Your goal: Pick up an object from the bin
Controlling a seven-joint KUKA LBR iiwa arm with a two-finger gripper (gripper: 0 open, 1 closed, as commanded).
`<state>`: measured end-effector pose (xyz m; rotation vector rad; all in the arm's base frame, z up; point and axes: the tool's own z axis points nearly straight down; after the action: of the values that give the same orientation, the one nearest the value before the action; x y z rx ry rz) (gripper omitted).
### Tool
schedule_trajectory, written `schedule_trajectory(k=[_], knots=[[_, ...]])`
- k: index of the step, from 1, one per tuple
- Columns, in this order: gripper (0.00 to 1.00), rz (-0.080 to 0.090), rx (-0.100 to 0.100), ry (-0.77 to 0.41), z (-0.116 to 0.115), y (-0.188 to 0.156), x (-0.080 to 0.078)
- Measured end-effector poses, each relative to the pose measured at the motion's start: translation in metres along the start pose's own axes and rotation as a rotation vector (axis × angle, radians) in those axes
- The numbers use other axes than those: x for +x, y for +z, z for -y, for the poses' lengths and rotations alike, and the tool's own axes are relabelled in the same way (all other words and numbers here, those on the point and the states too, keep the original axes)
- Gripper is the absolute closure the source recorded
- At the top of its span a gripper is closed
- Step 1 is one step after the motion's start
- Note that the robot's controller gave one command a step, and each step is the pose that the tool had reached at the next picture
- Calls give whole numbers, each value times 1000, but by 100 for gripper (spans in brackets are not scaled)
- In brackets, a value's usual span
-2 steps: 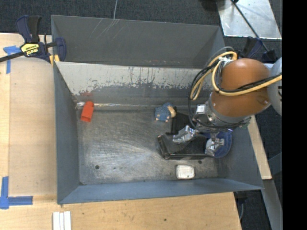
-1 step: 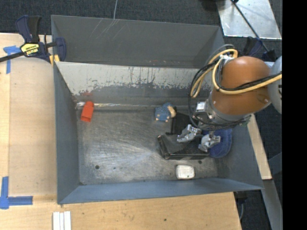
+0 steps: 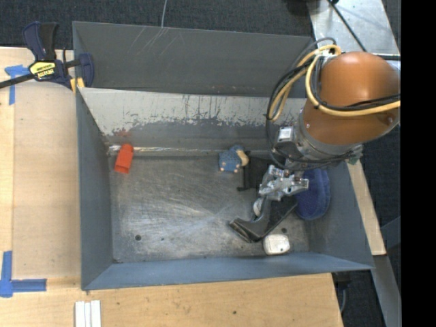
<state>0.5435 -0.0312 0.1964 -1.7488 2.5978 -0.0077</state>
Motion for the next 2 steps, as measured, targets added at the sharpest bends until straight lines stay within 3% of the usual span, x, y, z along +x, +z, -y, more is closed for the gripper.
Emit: schedule_trajectory(k=[1, 2], knots=[[0, -4, -9, 5, -1, 5, 2], [0, -7, 10, -153, 33, 82, 14]])
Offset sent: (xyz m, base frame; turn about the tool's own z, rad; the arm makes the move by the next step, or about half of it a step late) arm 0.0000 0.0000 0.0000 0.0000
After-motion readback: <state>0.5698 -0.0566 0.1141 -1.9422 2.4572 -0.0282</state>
